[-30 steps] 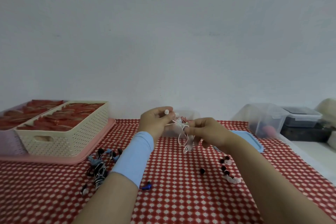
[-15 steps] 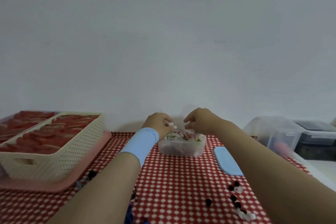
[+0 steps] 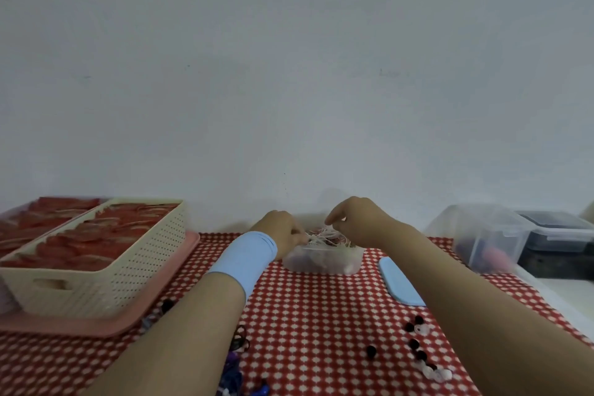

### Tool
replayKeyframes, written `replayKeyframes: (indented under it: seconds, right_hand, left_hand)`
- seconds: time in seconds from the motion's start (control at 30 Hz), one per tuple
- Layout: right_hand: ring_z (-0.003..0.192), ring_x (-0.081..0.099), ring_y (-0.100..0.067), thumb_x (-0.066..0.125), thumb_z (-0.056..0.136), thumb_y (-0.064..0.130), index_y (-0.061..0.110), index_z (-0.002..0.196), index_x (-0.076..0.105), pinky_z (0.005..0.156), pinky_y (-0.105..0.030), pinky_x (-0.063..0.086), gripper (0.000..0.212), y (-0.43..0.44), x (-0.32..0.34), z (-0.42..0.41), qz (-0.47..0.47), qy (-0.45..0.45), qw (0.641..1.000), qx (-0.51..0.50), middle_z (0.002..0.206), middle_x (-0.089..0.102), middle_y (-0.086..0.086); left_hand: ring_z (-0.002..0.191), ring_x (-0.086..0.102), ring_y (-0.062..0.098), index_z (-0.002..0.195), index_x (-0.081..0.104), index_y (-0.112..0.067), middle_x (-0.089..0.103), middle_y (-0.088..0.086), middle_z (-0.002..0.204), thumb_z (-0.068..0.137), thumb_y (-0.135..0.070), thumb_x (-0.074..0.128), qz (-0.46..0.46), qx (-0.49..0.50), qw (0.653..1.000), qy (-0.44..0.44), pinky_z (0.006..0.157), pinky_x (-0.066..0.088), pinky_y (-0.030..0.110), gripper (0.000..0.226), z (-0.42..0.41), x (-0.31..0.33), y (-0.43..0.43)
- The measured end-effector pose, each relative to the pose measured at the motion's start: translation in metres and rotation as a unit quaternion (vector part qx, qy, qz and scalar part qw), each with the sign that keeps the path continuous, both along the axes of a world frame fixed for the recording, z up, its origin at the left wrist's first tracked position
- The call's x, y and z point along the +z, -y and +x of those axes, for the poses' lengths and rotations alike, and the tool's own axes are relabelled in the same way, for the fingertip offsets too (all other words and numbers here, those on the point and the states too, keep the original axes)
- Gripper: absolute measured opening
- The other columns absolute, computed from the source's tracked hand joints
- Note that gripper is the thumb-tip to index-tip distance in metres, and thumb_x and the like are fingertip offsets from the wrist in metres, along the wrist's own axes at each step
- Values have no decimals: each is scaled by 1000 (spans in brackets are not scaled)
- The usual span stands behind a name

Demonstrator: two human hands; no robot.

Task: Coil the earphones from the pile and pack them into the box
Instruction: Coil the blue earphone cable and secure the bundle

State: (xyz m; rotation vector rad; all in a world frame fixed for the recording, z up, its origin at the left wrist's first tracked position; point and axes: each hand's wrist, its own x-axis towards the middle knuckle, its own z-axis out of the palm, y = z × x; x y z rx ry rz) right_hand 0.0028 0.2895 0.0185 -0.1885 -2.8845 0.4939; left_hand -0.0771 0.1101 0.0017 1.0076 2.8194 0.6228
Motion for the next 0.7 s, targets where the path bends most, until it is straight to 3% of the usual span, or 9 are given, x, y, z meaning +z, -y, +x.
replayKeyframes:
  seconds: [0.1,0.2,0.33,0.53,0.7]
  right_hand:
    - [95,68,-13,57,98,14,23,106,77,82,-26,56,24,16,10,5,-25,-29,999,11,113,73,4]
    - [80,65,-4,60,93,10,24,100,78,73,-21,52,23,45,17,11,-56,-9,997,52,96,73,10]
    - [64,69,-8,67,89,17,24,98,80,77,-30,60,17,94,11,17,-63,71,988,119,90,77,6]
    - [72,74,-14,70,91,14,17,109,78,74,-30,62,20,154,-11,17,-63,157,969,179,96,78,2]
    - [84,72,-14,70,92,17,19,112,76,84,-32,61,21,192,-23,7,-59,147,972,173,105,76,2]
  left_hand:
    - [113,60,13,122,68,-26,64,-7,125,95,-30,61,32,9,999,-17,99,45,28,28,8,10,16]
    - [107,61,13,118,69,-27,67,-5,122,94,-26,62,38,24,998,-34,95,46,26,25,19,17,40]
    - [102,58,16,115,68,-24,65,-1,119,94,-21,59,-29,24,999,-25,85,40,24,23,41,15,81]
    - [110,59,20,122,66,-21,62,3,128,94,-19,60,-121,31,992,0,86,42,25,29,60,9,142]
    - [124,53,23,142,49,-26,51,0,143,93,-28,64,-175,65,982,28,101,44,33,51,59,-3,185]
